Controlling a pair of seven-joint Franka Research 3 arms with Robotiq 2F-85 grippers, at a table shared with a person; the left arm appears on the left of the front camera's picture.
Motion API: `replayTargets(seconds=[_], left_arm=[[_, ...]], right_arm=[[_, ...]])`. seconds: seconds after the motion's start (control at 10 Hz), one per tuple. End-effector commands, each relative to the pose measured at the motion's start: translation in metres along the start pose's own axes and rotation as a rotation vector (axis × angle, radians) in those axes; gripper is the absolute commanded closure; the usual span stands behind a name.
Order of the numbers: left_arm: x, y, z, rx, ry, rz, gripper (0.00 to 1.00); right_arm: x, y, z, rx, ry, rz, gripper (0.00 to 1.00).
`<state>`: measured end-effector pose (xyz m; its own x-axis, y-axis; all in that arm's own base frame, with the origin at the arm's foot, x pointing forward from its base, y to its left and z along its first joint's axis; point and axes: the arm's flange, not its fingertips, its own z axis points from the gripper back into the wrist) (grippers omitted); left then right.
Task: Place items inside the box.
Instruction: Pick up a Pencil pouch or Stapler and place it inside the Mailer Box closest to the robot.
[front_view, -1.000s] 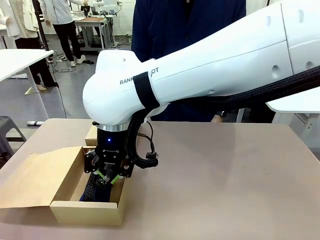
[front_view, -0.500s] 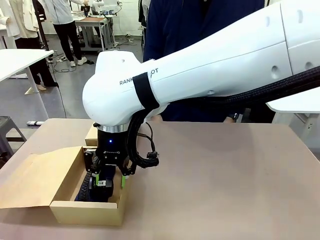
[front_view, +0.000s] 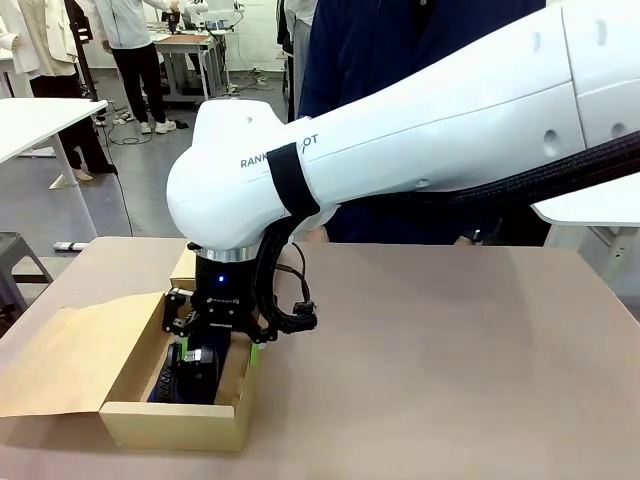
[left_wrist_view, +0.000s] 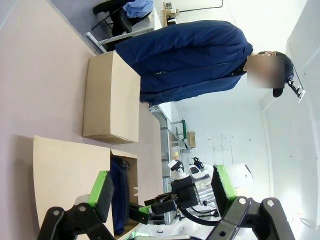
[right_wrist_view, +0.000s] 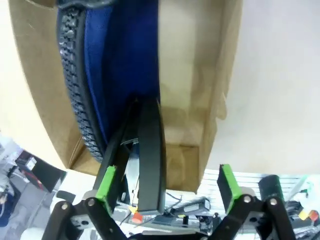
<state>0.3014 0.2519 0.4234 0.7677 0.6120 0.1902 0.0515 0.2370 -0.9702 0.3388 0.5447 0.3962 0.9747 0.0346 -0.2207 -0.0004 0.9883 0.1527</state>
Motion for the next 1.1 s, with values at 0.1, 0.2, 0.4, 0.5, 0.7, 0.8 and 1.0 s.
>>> replayTargets(seconds=[0.1,0.2,0.4,0.5,0.7,0.8,1.0], left_arm=[[-0.003,0.0,0.001,-0.008,0.006,-0.016,0.0],[-0.003,0.0,0.001,-0.008,0.006,-0.016,0.0],[-0.003,0.0,0.001,-0.008,0.006,-0.016,0.0],[-0.003,0.0,0.001,-0.008,0.006,-0.016,0.0],[-0.003,0.0,0.001,-0.008,0.006,-0.016,0.0],[-0.003,0.0,0.001,-0.008,0.006,-0.016,0.0],[-0.003,0.0,0.001,-0.008,0.006,-0.016,0.0]], right_arm=[[-0.013,-0.017,0.024,-0.076,-0.278,-0.234,0.0],[-0.014,-0.013,0.022,-0.066,-0.253,-0.191,0.0],[-0.011,-0.019,0.024,0.011,-0.144,-0.083,0.0],[-0.01,-0.035,0.033,0.05,-0.128,-0.088,0.0],[-0.009,-0.111,0.071,0.189,0.014,0.019,0.0],[-0.013,-0.156,0.091,0.26,0.05,0.064,0.0],[-0.022,-0.246,0.114,0.452,0.089,0.12,0.0]])
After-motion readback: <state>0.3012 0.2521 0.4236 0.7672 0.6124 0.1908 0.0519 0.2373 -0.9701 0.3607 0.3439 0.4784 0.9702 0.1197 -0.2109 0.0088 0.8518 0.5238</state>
